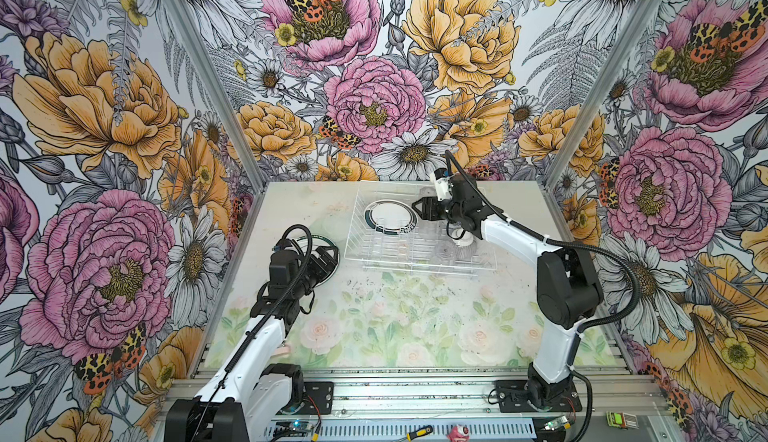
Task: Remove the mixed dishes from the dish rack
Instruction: 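Reach the right gripper into the rack to the red-and-green-rimmed plate, then grasp the red-and-green-rimmed plate and lift it upright with the right gripper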
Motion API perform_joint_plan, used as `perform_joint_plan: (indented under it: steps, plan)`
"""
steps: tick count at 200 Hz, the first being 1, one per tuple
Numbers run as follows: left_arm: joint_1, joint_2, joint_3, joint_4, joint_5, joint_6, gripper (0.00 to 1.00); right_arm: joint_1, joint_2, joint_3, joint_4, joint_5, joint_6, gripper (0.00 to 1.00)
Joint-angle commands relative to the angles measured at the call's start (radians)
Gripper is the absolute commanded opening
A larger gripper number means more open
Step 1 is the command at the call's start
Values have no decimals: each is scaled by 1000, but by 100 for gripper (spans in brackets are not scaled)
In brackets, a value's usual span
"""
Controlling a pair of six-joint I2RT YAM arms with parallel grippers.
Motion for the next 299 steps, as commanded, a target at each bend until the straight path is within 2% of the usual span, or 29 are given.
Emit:
perform_joint_plan:
  steps: [1, 74, 154, 205, 224, 255, 274, 299]
  plan:
    - [-6, 6, -6, 31, 23, -6, 99, 16, 35, 75, 2, 4, -23, 64]
    - [0, 25, -2, 39, 26, -9, 99, 40, 116, 141, 1, 8, -92, 57]
    - [13, 32, 2, 36, 31, -6, 99, 104, 147, 141, -6, 59, -271, 51]
    - [16, 29, 7, 18, 33, -3, 99, 127, 143, 144, -7, 65, -329, 35]
    - [17, 23, 8, 13, 33, -3, 99, 141, 124, 135, -7, 108, -360, 21]
    - [16, 8, 13, 11, 27, -19, 99, 163, 78, 109, -6, 169, -420, 11]
    - [7, -4, 27, 17, 15, -29, 99, 165, 44, 100, -6, 195, -423, 10]
    - [-12, -27, 48, 16, -9, -46, 99, 165, -22, 76, -5, 239, -423, 0]
